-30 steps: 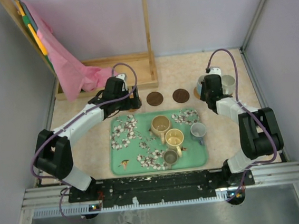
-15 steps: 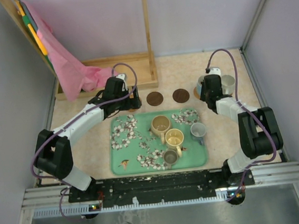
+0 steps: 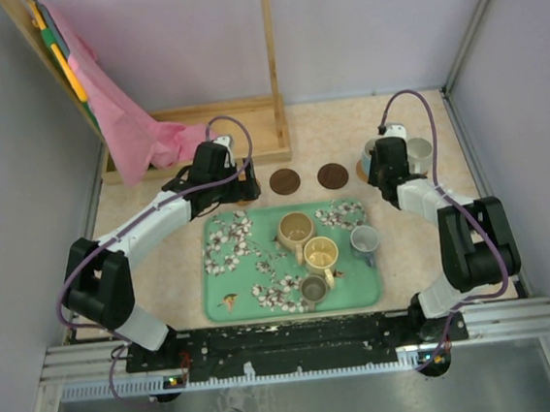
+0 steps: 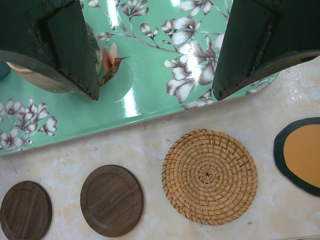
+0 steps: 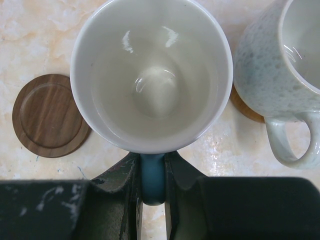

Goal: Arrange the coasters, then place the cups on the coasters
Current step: Place the cup on the coaster.

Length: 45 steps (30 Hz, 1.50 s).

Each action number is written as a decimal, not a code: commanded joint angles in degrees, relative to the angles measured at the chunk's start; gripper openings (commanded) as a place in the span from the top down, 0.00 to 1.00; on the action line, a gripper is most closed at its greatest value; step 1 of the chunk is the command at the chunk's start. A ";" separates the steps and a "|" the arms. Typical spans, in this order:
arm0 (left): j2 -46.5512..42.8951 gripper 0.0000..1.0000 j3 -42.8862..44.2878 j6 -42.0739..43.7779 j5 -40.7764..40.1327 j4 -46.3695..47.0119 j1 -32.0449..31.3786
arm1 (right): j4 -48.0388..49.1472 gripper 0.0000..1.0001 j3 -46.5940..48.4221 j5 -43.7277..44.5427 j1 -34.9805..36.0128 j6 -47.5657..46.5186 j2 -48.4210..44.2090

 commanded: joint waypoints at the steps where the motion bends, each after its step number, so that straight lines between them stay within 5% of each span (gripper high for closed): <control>1: 0.16 0.00 1.61 0.19 0.48 0.17 -0.39 | 4.28 0.81 3.12 1.67 -0.63 0.35 0.37; 23: 0.02 0.00 1.30 -0.10 0.51 0.27 -0.32 | 1.89 0.69 2.07 1.91 -0.66 2.19 -3.71; 45: -0.59 0.00 1.58 0.42 0.68 0.80 -0.35 | -27.70 0.66 0.37 -0.66 7.31 7.65 -31.57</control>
